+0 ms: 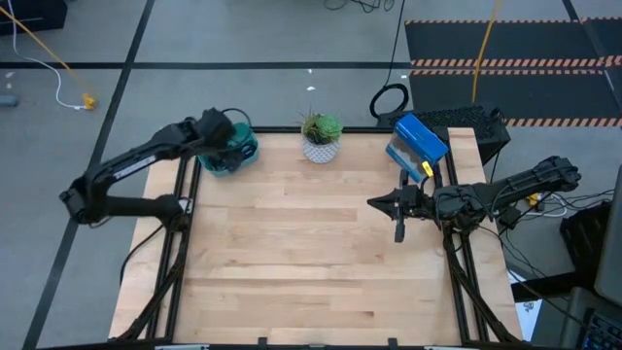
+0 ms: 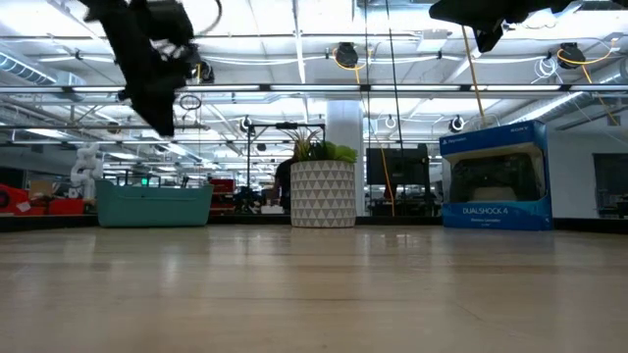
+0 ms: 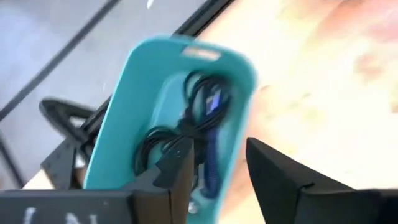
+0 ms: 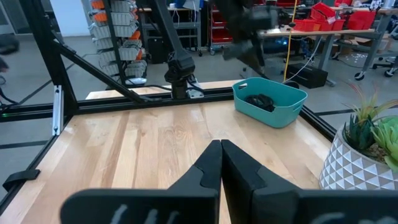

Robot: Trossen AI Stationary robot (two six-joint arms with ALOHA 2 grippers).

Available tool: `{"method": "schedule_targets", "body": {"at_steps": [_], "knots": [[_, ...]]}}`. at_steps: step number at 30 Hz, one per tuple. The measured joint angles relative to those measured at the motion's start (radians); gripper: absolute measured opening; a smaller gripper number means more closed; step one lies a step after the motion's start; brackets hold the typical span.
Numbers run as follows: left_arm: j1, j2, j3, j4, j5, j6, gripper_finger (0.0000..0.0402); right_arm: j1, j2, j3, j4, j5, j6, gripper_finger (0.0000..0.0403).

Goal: Pick and place USB-C Cables
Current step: Return to Home Position

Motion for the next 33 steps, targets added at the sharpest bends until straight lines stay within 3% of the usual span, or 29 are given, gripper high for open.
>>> {"method": "schedule_targets", "body": {"at_steps": [9,14,23,28,33], "knots": [[-0.265,-0.27,0.0,-0.019,0.001,-0.125,0.0067,0.0,0.0,0.0,0.0,0.0,-0.001,0.0],[-0.439,-0.339,0.0,-0.019,0.0,-0.207,0.001,0.0,0.0,0.0,0.0,0.0,-0.028,0.0],[-0.755,-0.342,0.0,0.035,-0.132,-0.326,0.0003,0.0,0.0,0.0,0.0,0.002,-0.063,0.0],[-0.951,-0.343,-0.04,0.175,-0.273,-0.304,0.0003,-0.002,0.0,0.0,0.001,0.003,-0.079,0.0],[-1.061,-0.344,-0.116,0.267,-0.35,-0.292,0.0003,-0.002,0.0,0.0,0.0,0.003,-0.079,0.0]]}}
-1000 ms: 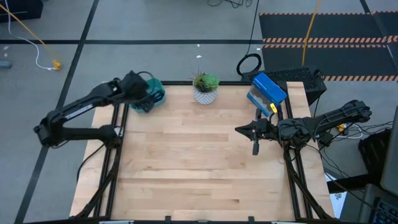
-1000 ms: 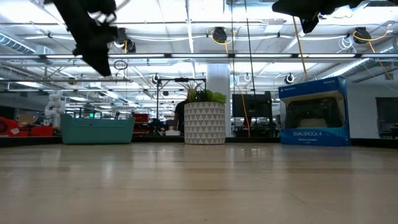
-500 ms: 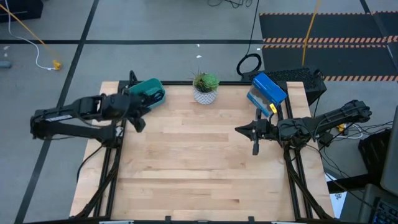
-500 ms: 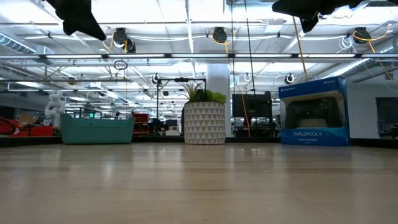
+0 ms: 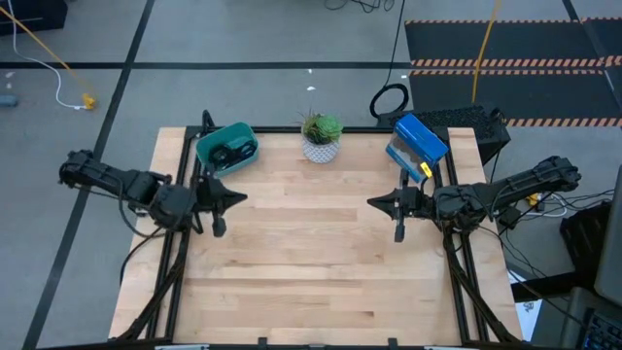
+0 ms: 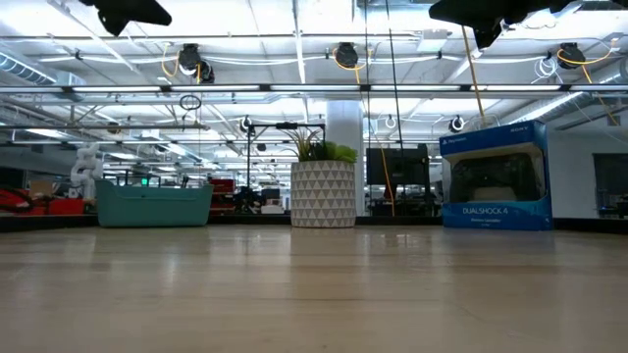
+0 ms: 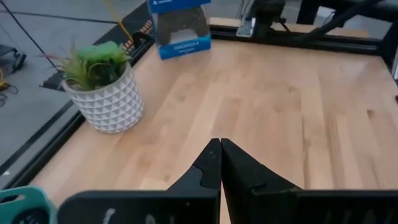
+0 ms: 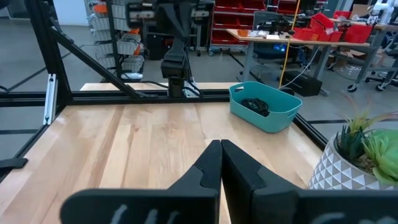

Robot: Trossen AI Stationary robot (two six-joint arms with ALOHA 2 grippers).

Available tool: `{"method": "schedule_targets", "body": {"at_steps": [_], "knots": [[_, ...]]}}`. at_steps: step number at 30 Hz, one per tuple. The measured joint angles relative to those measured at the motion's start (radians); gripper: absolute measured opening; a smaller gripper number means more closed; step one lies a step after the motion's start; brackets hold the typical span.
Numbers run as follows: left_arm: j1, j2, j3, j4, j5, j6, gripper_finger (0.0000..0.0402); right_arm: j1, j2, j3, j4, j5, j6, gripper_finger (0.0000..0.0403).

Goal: Pick and place USB-C Cables
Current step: Return to Home Position

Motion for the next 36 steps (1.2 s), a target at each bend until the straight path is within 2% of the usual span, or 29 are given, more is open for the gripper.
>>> {"method": "schedule_targets", "body": {"at_steps": [5,10,20,26,29,33,36], "knots": [[-0.023,-0.016,-0.069,0.043,-0.037,0.005,0.0008,0.0,0.0,0.0,0.0,0.001,-0.018,0.0],[-0.014,-0.089,-0.125,0.069,-0.046,0.004,0.0009,0.0,0.0,-0.043,0.043,0.002,-0.037,0.0],[-0.014,-0.289,-0.313,0.109,-0.068,0.03,0.001,-0.001,0.0,-0.199,0.326,0.003,-0.203,0.0],[-0.014,-0.312,-0.346,0.102,-0.069,0.056,0.001,-0.004,0.0,-0.305,0.4,-0.003,-0.228,0.0],[-0.014,-0.3,-0.346,0.106,-0.084,0.09,0.001,-0.027,0.0,-0.353,0.452,-0.066,-0.223,0.0],[-0.012,-0.28,-0.346,0.085,-0.181,0.098,0.001,-0.079,0.0,-0.408,0.521,-0.181,-0.21,0.0],[-0.006,-0.278,-0.364,0.09,-0.174,0.098,0.001,-0.122,0.0,-0.43,0.533,-0.248,-0.209,0.0]]}}
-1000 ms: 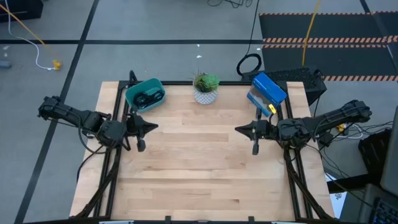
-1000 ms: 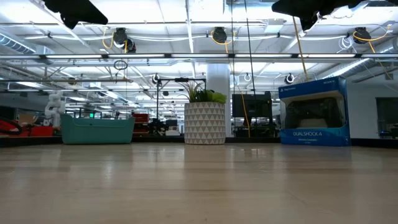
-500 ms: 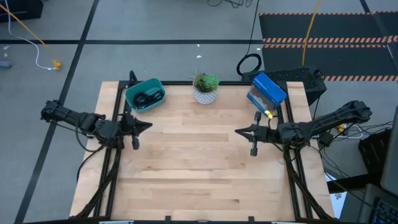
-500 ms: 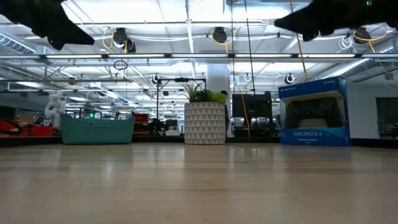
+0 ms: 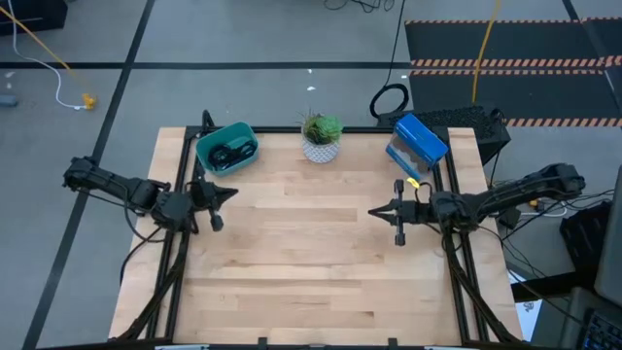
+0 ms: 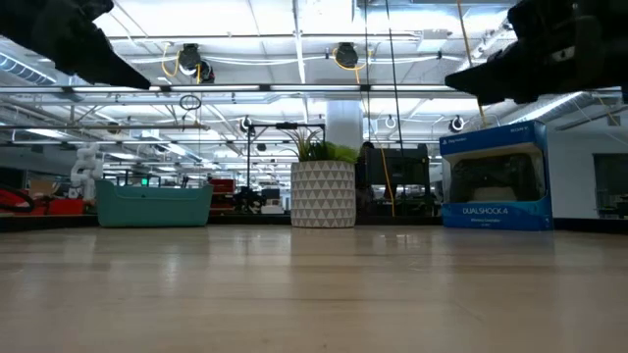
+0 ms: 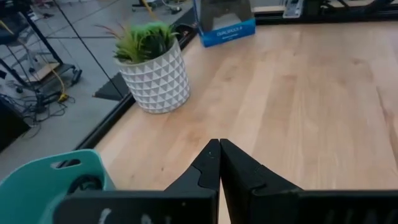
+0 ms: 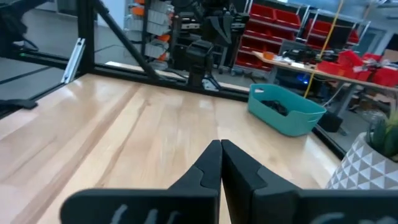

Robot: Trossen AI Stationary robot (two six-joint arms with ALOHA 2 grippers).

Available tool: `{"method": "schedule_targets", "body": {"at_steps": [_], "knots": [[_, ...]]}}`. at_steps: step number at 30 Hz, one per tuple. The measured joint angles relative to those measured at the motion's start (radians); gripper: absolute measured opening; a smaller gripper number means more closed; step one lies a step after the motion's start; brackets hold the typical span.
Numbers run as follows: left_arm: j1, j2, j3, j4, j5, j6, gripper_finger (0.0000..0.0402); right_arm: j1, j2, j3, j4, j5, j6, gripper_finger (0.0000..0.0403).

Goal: Pick and place USB-C Cables
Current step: Return to Home Position

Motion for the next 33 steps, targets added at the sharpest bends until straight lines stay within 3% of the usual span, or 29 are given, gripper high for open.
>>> {"method": "schedule_targets", "body": {"at_steps": [9,14,19,33], "knots": [[0.0,-0.054,-0.172,0.247,0.066,0.1,0.001,-0.112,0.0,-0.037,0.021,-0.122,-0.005,0.0],[0.0,-0.094,-0.237,0.357,0.126,0.151,0.001,-0.159,0.0,-0.055,0.03,-0.125,-0.03,0.0],[0.0,-0.139,-0.286,0.406,0.192,0.182,0.0004,-0.205,0.0,-0.077,0.073,-0.161,-0.037,0.0],[0.0,-0.297,-0.362,0.407,0.238,0.204,0.0003,-0.258,0.0,-0.148,0.196,-0.2,-0.061,0.0]]}}
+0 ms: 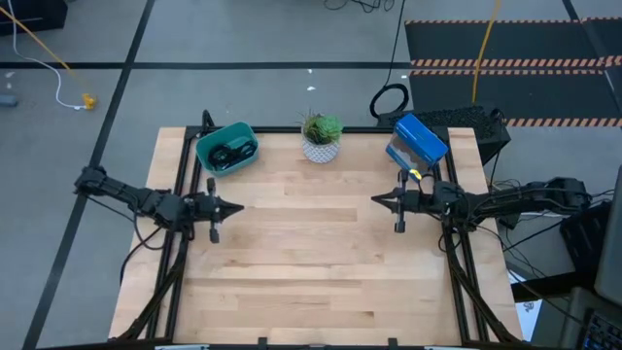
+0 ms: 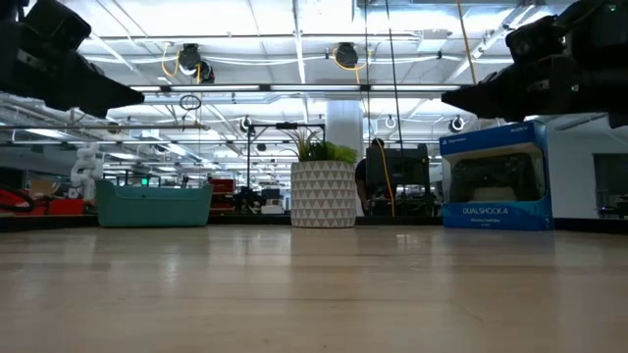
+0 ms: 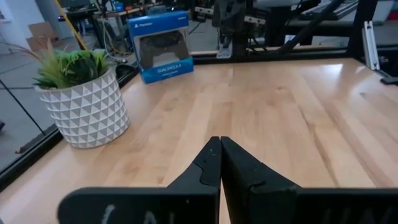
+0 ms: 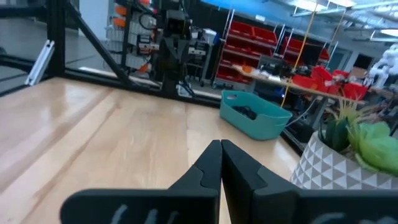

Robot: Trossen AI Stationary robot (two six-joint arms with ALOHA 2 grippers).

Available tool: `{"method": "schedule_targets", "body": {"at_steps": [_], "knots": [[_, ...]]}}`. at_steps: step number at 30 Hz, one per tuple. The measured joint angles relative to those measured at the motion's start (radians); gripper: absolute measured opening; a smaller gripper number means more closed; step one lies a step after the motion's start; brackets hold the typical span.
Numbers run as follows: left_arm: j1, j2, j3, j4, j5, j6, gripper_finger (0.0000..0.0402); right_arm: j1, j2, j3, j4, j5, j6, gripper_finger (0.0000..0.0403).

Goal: Pick and place USB-C Cables
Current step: Return to Home Position

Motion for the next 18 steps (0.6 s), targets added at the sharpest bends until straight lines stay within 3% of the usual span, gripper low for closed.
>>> {"method": "schedule_targets", "body": {"at_steps": [7,18], "knots": [[0.0,-0.063,-0.001,-0.029,0.01,0.016,0.0003,0.0,-0.027,-0.002,-0.002,0.001,-0.028,0.0],[0.0,-0.099,-0.001,-0.074,0.029,-0.01,0.0003,-0.007,-0.184,-0.003,-0.07,0.003,-0.03,0.0]]}}
